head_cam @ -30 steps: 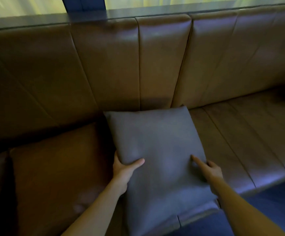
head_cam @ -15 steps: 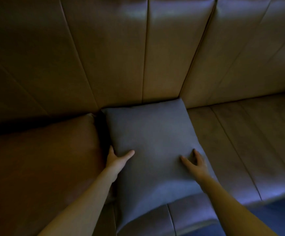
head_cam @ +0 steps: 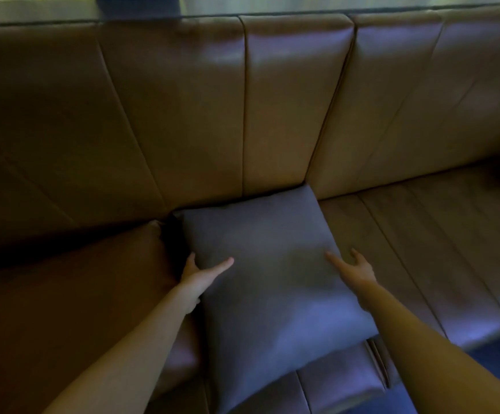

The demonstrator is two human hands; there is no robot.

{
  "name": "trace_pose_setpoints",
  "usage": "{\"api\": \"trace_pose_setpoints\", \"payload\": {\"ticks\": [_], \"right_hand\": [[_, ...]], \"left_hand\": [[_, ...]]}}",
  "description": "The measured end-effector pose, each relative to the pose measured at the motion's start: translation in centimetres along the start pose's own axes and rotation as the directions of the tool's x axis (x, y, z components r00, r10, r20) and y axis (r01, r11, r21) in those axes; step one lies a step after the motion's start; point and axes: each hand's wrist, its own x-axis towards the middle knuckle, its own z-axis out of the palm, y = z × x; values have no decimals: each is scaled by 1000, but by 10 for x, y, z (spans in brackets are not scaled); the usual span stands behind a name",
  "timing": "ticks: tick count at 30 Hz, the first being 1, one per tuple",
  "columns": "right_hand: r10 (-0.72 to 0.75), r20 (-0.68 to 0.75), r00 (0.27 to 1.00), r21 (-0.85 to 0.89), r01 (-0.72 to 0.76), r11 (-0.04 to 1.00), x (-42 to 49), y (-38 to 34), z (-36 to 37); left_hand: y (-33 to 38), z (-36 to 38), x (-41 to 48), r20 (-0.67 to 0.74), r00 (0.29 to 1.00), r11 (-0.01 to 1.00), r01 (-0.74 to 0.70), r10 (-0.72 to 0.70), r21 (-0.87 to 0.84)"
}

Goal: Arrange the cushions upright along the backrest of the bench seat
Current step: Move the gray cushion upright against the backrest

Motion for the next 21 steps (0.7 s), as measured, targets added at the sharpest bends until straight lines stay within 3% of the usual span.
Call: {"api": "trace_pose_setpoints", "payload": {"ticks": [6, 12, 21], "right_hand": [[4, 129, 992, -91, 7, 996, 31, -10, -12], [29, 295, 955, -94, -1, 996, 65, -21, -9], [17, 270, 963, -61, -1, 998, 64, -21, -3]], "left_hand": [[1, 15, 8, -114, 990, 995, 88, -83, 38], [4, 19, 16, -113, 980, 986, 167, -165, 2], [0, 36, 0, -196, 981, 982, -35, -2, -186]]}}
